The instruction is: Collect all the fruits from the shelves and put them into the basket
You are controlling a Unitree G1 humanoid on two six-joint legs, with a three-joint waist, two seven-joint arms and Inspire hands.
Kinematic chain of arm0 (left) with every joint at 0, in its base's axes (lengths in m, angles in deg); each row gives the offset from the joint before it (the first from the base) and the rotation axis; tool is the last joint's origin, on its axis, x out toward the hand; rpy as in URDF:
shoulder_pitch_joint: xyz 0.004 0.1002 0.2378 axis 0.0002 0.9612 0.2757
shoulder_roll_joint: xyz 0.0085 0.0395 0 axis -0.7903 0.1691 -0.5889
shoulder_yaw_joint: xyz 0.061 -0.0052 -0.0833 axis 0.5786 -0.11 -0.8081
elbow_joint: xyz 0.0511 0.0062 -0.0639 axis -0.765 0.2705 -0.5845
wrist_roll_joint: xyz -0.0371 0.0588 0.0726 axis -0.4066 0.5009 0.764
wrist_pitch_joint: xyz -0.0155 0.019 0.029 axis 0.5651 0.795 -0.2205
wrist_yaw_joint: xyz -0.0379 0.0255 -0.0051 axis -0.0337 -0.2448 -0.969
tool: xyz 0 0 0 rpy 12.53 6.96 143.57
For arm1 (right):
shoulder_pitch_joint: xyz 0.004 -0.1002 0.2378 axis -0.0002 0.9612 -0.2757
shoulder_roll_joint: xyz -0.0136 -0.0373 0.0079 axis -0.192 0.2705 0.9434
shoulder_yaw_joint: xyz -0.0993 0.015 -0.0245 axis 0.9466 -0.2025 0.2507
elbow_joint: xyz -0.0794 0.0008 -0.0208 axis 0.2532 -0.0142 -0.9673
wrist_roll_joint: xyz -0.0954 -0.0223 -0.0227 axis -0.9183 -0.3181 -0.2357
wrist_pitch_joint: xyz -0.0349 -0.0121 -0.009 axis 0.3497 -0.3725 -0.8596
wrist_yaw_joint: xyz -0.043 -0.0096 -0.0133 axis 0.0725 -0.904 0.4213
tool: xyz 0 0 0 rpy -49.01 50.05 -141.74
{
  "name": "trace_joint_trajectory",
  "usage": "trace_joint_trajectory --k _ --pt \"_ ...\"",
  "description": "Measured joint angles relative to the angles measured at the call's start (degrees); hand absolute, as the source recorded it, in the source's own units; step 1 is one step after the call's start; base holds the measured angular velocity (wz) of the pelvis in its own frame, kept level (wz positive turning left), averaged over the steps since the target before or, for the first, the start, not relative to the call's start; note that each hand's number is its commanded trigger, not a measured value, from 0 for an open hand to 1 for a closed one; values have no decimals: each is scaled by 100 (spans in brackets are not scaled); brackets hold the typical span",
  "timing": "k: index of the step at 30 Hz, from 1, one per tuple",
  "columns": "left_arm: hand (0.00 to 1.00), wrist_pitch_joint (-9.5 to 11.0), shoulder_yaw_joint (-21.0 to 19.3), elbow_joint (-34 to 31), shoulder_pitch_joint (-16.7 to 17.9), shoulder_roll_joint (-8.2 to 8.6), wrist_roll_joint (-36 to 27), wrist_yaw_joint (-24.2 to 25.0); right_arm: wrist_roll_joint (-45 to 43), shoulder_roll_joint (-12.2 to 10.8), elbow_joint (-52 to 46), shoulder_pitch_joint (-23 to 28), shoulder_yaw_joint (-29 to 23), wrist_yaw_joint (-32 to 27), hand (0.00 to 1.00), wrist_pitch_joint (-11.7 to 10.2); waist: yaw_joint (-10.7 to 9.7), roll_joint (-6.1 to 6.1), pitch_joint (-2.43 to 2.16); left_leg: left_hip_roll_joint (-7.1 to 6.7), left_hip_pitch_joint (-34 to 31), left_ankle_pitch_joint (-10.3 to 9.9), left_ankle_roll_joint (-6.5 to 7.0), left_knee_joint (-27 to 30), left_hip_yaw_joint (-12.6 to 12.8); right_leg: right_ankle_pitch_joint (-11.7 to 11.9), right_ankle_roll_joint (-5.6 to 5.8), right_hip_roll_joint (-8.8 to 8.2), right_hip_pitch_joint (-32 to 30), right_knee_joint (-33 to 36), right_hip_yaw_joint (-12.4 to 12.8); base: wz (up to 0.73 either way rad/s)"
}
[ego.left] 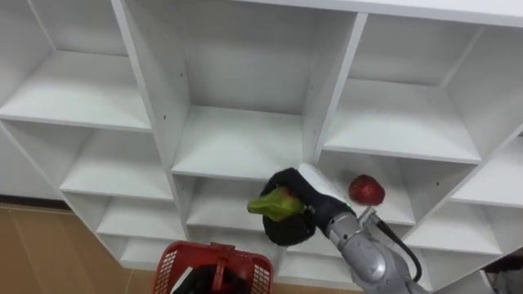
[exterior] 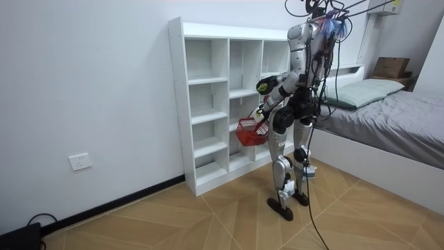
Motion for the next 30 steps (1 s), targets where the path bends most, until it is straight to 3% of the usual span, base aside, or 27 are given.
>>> trace_joint_trajectory --k 7,10,17,30 --pt "100 -2 0 71 -46 -14 -5 -21 6 33 336 34 -2 -30 100 35 7 -17 -12 1 -36 0 -1 3 4 -1 -1 0 -82 6 1 0" --pt "100 -1 9 91 -108 -5 -6 -38 -10 -30 925 -30 -3 -205 100 1 18 -46 -31 -2 -13 0 -1 11 -27 -1 -1 -3 -49 8 6 0" --pt "100 0 73 89 -140 -41 -212 -35 -4 -55 1973 -37 3 -296 100 2 20 -45 -15 -2 -23 -1 -1 12 -28 -2 0 -5 -27 -1 3 0" --pt "100 2 253 22 -200 -45 -229 -19 -4 -66 2154 -42 148 -312 100 3 27 -103 -24 -9 -116 0 -2 16 -85 -5 -2 -4 -18 -77 -58 2"
